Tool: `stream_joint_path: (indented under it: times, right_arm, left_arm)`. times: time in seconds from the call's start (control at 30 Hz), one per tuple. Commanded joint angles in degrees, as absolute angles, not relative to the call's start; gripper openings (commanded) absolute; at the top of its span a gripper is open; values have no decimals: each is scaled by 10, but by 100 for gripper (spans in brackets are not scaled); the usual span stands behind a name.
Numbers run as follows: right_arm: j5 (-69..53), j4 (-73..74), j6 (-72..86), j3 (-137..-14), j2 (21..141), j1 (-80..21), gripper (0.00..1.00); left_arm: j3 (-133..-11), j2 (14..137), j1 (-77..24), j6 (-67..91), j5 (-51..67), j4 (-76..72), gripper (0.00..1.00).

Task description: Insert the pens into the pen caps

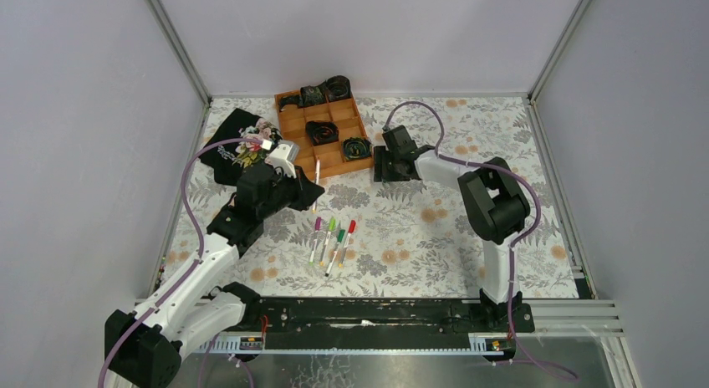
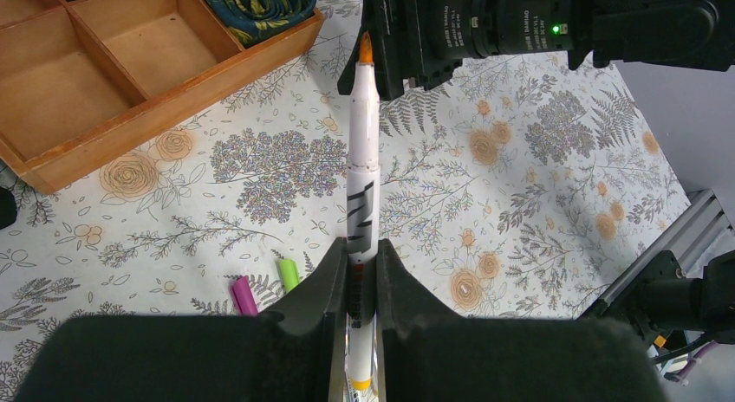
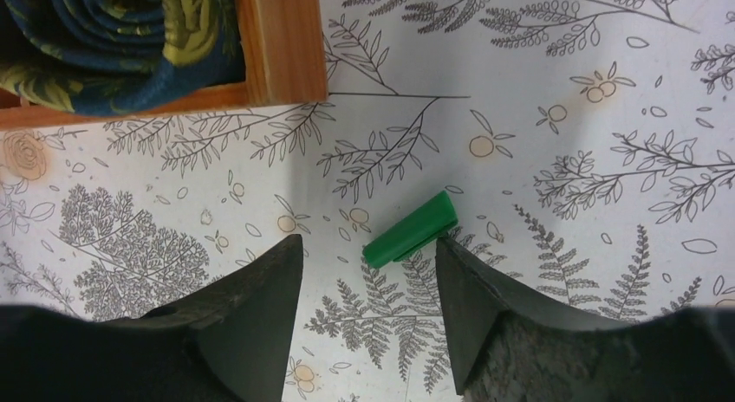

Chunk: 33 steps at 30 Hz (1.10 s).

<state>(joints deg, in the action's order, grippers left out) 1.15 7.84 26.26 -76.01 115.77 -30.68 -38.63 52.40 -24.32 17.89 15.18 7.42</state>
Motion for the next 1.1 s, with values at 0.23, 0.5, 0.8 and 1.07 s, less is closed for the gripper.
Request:
stream_joint_path:
  times: [0.23,0.5,0.8,1.07]
  right_arm:
    - [42,174,229,-807,1222,-303,53]
    - [94,247,225,-869,1275,-313,44]
    - [118,292,222,-888,1304,-325,26]
    - [87,253,239,-744,1205,-325,2]
  left_arm:
    - [-397,525,-237,170,160,60,0]
    - [-396,521,-236,171,161,60,0]
    - [-396,519,-236,173,166,61,0]
    - [-389,510,-238,186,167,58,0]
